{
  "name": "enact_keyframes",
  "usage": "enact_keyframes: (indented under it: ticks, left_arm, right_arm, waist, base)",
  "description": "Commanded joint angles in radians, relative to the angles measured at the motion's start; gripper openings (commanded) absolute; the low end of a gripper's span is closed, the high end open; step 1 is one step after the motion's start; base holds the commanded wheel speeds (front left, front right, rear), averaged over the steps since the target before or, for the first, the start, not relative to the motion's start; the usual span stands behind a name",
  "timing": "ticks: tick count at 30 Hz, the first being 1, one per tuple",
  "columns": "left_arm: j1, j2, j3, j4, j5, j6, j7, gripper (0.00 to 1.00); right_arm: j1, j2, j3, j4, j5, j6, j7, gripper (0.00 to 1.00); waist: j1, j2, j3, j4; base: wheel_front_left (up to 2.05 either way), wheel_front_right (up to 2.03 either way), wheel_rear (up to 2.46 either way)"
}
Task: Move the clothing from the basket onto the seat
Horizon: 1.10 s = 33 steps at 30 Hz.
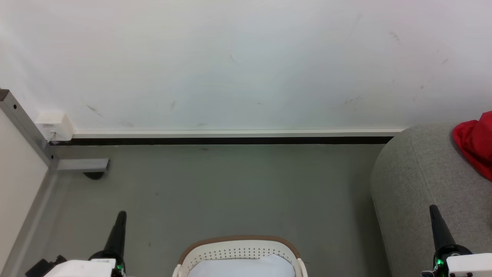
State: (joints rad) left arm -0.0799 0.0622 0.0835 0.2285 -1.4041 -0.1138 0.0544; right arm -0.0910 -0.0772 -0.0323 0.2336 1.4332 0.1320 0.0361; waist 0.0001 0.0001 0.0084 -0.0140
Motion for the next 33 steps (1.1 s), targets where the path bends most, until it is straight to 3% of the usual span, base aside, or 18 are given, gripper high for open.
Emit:
enact_keyframes:
  ticks: [1, 33]
  left_arm:
    - [-0.015, -0.001, 0.006, 0.0, -0.027, -0.006, 0.009, 0.0]
    - [-0.033, -0.012, 0.034, 0.018, -0.215, -0.02, 0.064, 0.0]
  right_arm:
    - [-0.015, -0.001, -0.008, 0.001, 0.022, -0.002, 0.007, 0.0]
    - [-0.02, 0.009, -0.061, 0.011, 0.201, -0.002, 0.061, 0.0]
  waist:
    - [-0.0001, -0.0001, 0.0, 0.001]
    - [-0.0001, -0.0001, -0.005, 0.014]
  base:
    - [0.0, 0.0, 0.0]
    - [0.0, 0.0, 0.0]
